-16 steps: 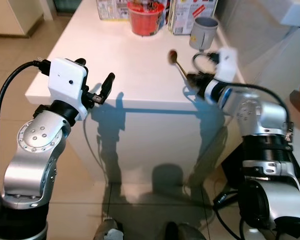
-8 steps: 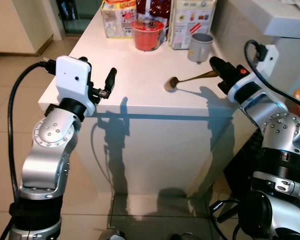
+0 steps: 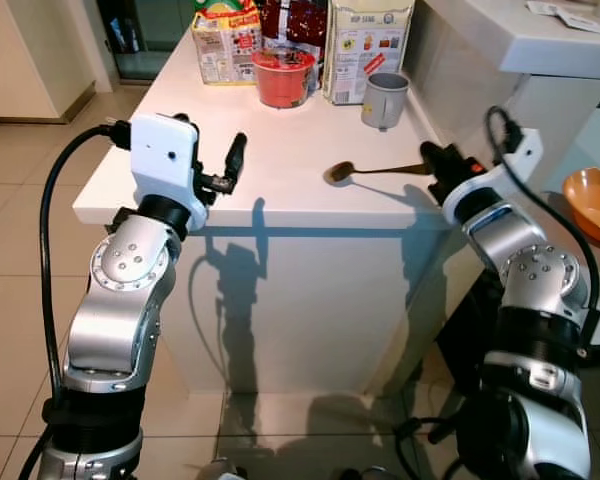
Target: Setting the table
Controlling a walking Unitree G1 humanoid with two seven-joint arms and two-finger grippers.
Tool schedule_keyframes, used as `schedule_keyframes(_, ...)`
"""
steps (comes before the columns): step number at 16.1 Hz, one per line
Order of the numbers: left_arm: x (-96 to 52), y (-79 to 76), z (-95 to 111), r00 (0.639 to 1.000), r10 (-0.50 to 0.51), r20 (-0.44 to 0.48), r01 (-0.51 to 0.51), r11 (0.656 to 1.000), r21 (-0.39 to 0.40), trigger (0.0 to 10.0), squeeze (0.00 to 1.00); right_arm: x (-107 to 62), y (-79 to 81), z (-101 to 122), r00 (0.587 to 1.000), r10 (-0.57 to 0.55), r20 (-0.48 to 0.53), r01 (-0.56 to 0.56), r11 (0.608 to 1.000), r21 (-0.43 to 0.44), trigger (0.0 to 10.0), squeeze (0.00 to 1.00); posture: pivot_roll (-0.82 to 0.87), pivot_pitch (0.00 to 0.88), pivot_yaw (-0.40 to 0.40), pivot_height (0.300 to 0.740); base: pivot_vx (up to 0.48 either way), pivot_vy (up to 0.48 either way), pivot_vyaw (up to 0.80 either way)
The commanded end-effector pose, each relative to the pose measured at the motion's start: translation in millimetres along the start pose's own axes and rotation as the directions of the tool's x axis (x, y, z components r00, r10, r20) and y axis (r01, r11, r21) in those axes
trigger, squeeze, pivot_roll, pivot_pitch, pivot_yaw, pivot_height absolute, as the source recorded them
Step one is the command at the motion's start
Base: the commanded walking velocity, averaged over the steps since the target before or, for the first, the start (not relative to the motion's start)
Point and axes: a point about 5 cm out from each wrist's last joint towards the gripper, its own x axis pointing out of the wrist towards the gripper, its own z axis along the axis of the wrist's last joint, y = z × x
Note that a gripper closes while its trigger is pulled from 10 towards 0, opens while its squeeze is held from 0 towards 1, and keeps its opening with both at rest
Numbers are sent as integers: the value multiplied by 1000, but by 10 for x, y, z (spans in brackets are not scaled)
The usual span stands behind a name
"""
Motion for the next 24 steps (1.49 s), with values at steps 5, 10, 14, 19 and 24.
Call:
schedule_keyframes(5,37,-38,-16,1000,22,-2,-22,999,-23,10000,0,127,-172,-14,989,-132,70,108,957,269,0,0,24,0,-31,740,0,0,0)
schedule_keyframes(10,22,-92,-66,999,10,-31,-11,999,-40,10000,0,293,-135,-247,983,-184,4,180,963,200,0,0,21,0,-31,740,0,0,0)
schedule_keyframes(14,-34,-97,-131,996,24,-89,-25,1000,-13,10000,0,408,-65,-259,977,-213,20,208,969,132,0,0,25,38,-41,740,0,0,0)
schedule_keyframes(19,-105,44,-170,992,63,-114,-61,998,23,10000,0,488,33,-278,980,-196,33,194,980,53,0,0,12,85,-39,740,0,0,0)
schedule_keyframes(24,-148,79,-181,989,77,-123,-73,997,32,10000,0,523,90,-396,986,-168,-9,168,986,-1,0,0,20,82,-49,740,0,0,0)
